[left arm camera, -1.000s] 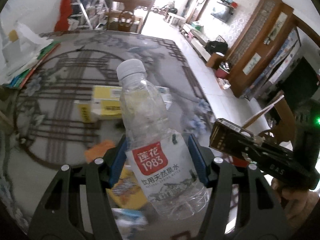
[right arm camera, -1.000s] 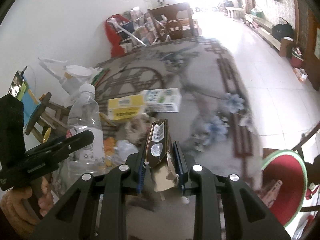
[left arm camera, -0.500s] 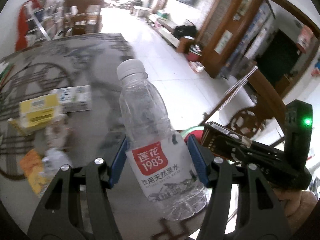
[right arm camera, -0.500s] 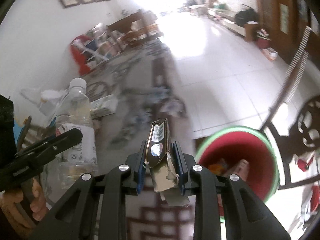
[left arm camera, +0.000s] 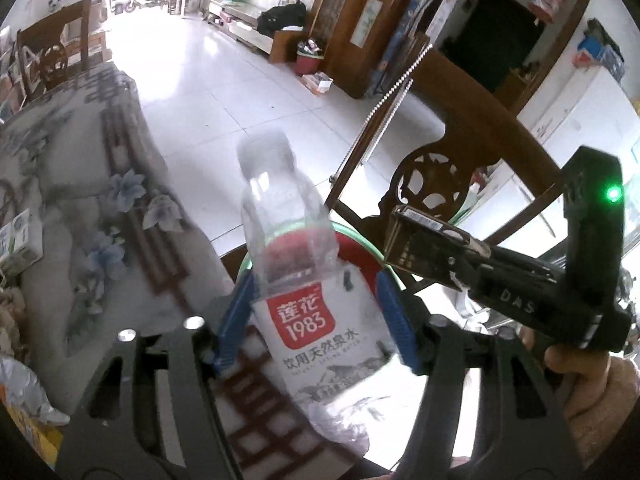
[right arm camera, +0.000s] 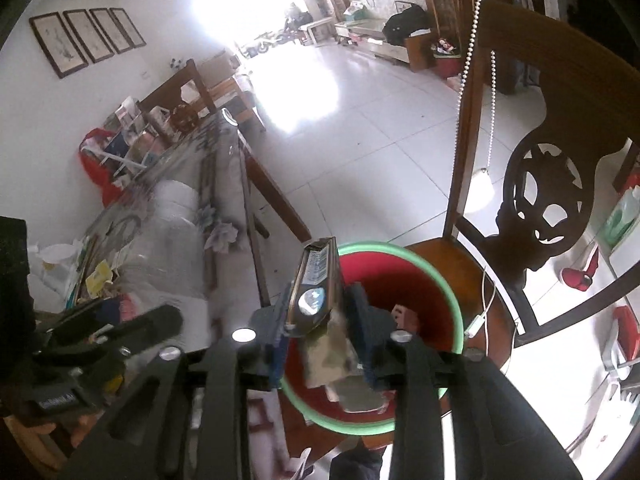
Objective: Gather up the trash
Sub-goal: 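Carry the bottle and wrapper over the red bin and open both grippers, then grasp the crumpled foil with the right gripper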
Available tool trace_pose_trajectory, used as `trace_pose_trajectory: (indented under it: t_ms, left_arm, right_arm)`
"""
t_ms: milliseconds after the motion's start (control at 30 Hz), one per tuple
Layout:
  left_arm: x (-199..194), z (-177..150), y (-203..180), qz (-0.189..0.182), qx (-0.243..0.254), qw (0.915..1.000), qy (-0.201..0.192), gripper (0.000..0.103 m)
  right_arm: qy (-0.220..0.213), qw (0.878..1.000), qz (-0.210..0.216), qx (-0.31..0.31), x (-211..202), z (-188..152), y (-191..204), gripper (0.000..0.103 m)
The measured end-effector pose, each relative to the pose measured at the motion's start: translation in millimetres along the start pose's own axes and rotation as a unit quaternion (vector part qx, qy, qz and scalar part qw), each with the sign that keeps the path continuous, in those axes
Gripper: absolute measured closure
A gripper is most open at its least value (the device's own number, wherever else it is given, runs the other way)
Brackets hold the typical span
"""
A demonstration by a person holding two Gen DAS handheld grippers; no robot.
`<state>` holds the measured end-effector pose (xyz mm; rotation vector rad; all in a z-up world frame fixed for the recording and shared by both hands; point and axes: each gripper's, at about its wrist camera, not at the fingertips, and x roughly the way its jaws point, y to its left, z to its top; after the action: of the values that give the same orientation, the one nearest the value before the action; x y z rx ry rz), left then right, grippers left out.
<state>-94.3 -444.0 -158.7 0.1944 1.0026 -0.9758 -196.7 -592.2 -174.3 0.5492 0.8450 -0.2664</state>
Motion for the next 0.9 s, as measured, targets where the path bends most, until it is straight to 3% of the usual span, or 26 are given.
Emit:
trace_pose_trajectory:
  t_ms: [33,300,533,667,733,800,900]
  left_arm:
    - [1.5,1.1,-1.7,0.002,0.002,1.0,-0.004,0.027]
    - [-1.6,2.2,17.6,0.02,-0.034,0.9992,-0.003,0.027]
    - [-35.0,-8.0,69.3,0.078,-0.094,0.9921,-0.027,0.027]
    - [-66.4,-27.5,112.2,0.136,-0.137,0.98,-0.046,0.026]
    - [-83.8,-44.4,138.2,0.171,-0.167,0.9699,-0.049,0.025]
    - [-99.6,-63.5,161.8,0.2,-0.197,0.9586,-0.047,0.025]
    - [-122.1,-97.0,201.0,0.246,-0.256,0.934,-0.044,0.025]
  right_arm:
    - [0.003,1.0,0.003,0.004,2.8,1.8,-1.5,0.054]
    - [0.008,1.0,0.004,0.013,13.0,4.5,-6.6,0.053]
    - [0.022,0.999,0.023,-0.011,34.2,14.6,15.8,0.053]
    - [0.038,0.998,0.036,-0.035,49.9,15.7,41.3,0.053]
    - [0.045,0.997,0.044,-0.046,56.7,15.3,54.7,0.053]
    - [0.051,0.996,0.05,-0.056,62.5,13.4,67.6,0.053]
    - [0.062,0.994,0.058,-0.074,72.6,9.8,91.7,0.053]
